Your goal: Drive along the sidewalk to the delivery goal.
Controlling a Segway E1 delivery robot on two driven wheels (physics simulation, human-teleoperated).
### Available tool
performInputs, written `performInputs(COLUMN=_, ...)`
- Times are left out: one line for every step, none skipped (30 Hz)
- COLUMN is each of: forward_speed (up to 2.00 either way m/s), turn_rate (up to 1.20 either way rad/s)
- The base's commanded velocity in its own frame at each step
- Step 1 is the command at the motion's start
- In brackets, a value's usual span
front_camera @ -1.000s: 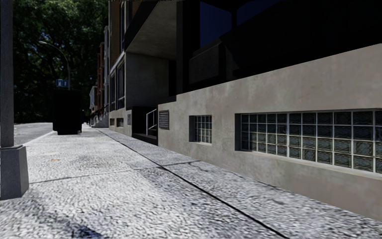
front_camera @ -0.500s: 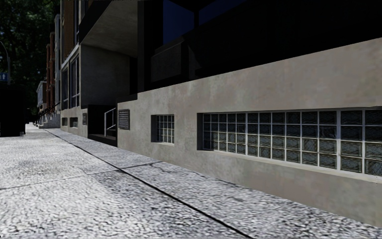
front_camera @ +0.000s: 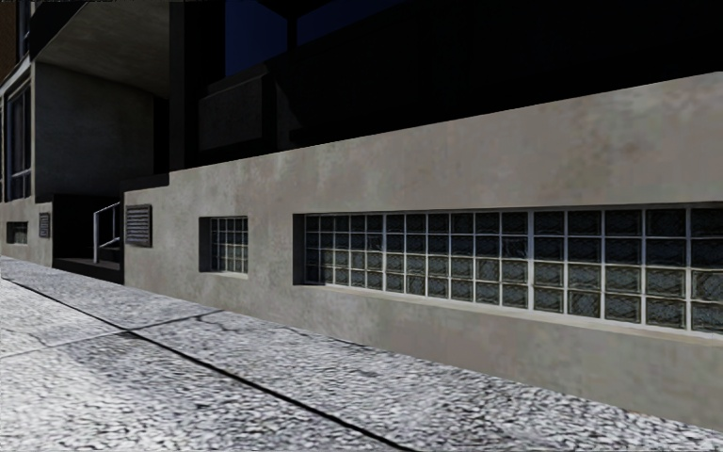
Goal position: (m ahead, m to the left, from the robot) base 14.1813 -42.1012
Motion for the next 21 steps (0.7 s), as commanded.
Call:
performInputs(forward_speed=0.0, turn_rate=-0.59)
performInputs(forward_speed=0.0, turn_rate=-0.59)
performInputs(forward_speed=0.0, turn_rate=-0.59)
performInputs(forward_speed=0.0, turn_rate=-0.59)
performInputs(forward_speed=0.0, turn_rate=-0.59)
performInputs(forward_speed=0.0, turn_rate=-0.59)
performInputs(forward_speed=0.0, turn_rate=-0.59)
performInputs(forward_speed=0.0, turn_rate=-0.59)
performInputs(forward_speed=0.0, turn_rate=-0.59)
performInputs(forward_speed=0.0, turn_rate=-0.59)
performInputs(forward_speed=0.0, turn_rate=-0.59)
performInputs(forward_speed=0.0, turn_rate=-0.59)
performInputs(forward_speed=0.0, turn_rate=-0.59)
performInputs(forward_speed=0.0, turn_rate=-0.59)
performInputs(forward_speed=0.0, turn_rate=-0.59)
performInputs(forward_speed=0.0, turn_rate=-0.59)
performInputs(forward_speed=0.0, turn_rate=-0.59)
performInputs(forward_speed=0.0, turn_rate=-0.59)
performInputs(forward_speed=0.0, turn_rate=-0.59)
performInputs(forward_speed=0.0, turn_rate=-0.59)
performInputs(forward_speed=0.0, turn_rate=-0.59)
